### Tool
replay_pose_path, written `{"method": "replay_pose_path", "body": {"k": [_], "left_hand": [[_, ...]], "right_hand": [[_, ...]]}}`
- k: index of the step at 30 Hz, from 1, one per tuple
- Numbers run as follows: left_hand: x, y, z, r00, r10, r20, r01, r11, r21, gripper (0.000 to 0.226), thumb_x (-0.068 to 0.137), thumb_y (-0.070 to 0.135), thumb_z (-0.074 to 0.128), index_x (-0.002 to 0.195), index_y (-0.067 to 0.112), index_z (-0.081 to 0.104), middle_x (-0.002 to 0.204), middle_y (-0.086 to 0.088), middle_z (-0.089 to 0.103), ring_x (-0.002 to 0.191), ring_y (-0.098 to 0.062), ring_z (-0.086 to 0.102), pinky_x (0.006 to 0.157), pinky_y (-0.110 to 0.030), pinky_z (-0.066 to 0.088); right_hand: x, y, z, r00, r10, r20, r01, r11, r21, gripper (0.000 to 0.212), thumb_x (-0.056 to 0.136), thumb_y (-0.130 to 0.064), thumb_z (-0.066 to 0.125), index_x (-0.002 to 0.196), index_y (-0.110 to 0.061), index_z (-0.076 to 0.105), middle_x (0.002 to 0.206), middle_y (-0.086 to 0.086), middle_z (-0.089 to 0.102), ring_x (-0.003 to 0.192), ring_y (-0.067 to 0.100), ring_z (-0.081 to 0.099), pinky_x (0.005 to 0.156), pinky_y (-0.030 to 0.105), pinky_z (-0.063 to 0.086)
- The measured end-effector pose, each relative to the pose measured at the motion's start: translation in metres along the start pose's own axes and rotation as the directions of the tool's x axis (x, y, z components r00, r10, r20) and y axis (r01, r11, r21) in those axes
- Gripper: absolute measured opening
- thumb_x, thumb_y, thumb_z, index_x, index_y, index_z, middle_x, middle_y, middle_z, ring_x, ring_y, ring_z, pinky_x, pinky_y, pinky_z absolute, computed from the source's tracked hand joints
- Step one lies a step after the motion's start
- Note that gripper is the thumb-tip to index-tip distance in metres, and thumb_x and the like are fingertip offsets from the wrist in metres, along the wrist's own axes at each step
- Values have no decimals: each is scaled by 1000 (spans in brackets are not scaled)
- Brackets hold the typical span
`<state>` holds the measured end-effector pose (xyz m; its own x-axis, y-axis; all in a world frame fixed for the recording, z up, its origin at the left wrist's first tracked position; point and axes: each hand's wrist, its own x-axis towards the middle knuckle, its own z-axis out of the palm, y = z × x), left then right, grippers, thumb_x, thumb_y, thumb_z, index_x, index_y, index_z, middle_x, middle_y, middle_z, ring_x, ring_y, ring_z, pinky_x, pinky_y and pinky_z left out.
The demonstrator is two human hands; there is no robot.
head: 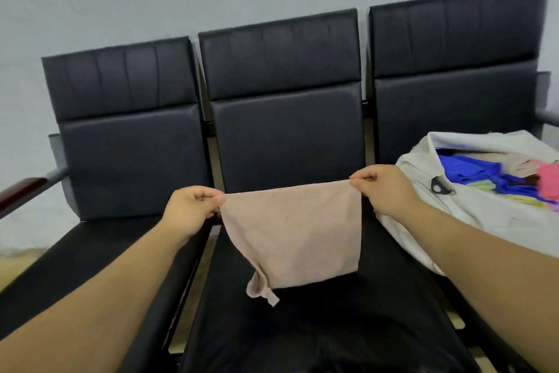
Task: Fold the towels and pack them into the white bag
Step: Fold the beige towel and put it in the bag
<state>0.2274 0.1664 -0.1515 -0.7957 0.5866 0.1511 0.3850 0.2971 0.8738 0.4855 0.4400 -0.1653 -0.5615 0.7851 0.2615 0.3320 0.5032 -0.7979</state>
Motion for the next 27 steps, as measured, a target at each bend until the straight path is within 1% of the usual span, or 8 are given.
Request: {"method": "replay_pose_path", "body": {"k": [4,9,11,13,16,19,24,27], "left_hand": [[39,55,-28,982,123,-145,-134,989,-67,13,89,18,77,83,29,80,85,10,78,89,-13,73,84,-31,59],[30,94,-58,960,248,-132,-256,966,-44,8,90,18,76,92,24,79,87,10,77,81,-4,71,76,-23,53],[16,82,-60,970,237,-60,-240,970,-39,7,90,14,75,91,20,79,85,4,77,77,-5,71,73,-22,54],[0,56,-53,984,174,43,-173,984,-38,6,90,10,74,91,14,78,86,-3,78,80,-13,73,75,-25,58],[-30,-3,-30,970,19,241,-15,1000,-17,11,90,4,73,83,10,78,84,-11,77,77,-18,71,73,-25,59],[-52,-53,-9,899,-156,409,132,988,85,11,90,6,74,81,11,78,83,-11,76,76,-18,71,76,-30,59],[-54,-81,8,868,-247,430,190,967,171,6,91,10,74,93,4,75,89,-12,77,87,-29,74,87,-40,61],[-50,-89,19,875,-270,402,182,952,245,5,91,11,74,93,6,75,87,-10,77,88,-30,74,85,-42,62]], "right_hand": [[44,-60,-27,976,-125,-176,124,992,-19,11,94,-27,71,102,-24,79,92,-13,68,89,6,63,68,8,37],[38,-95,-64,940,-246,-238,256,967,11,5,91,-28,74,94,-32,76,86,-24,67,77,-12,61,62,2,40],[22,-82,-65,947,-266,-182,275,961,28,8,88,-25,77,89,-32,76,83,-24,69,77,-16,62,65,-1,41],[3,-56,-59,971,-232,-61,236,970,59,11,86,-19,80,83,-30,78,78,-18,74,75,-10,66,69,4,46],[-29,1,-37,975,-68,213,55,996,65,13,87,-14,78,82,-26,81,83,-9,77,80,6,72,78,24,57],[-59,50,-11,902,144,407,-190,979,75,14,87,-6,77,78,-16,82,83,8,77,76,17,72,78,33,61],[-71,83,22,860,243,448,-243,968,-59,6,85,-6,78,81,-10,80,81,14,77,68,16,67,67,26,59],[-63,86,31,875,240,420,-231,970,-72,6,85,-9,78,81,-13,80,79,12,76,69,19,68,72,34,61]]}}
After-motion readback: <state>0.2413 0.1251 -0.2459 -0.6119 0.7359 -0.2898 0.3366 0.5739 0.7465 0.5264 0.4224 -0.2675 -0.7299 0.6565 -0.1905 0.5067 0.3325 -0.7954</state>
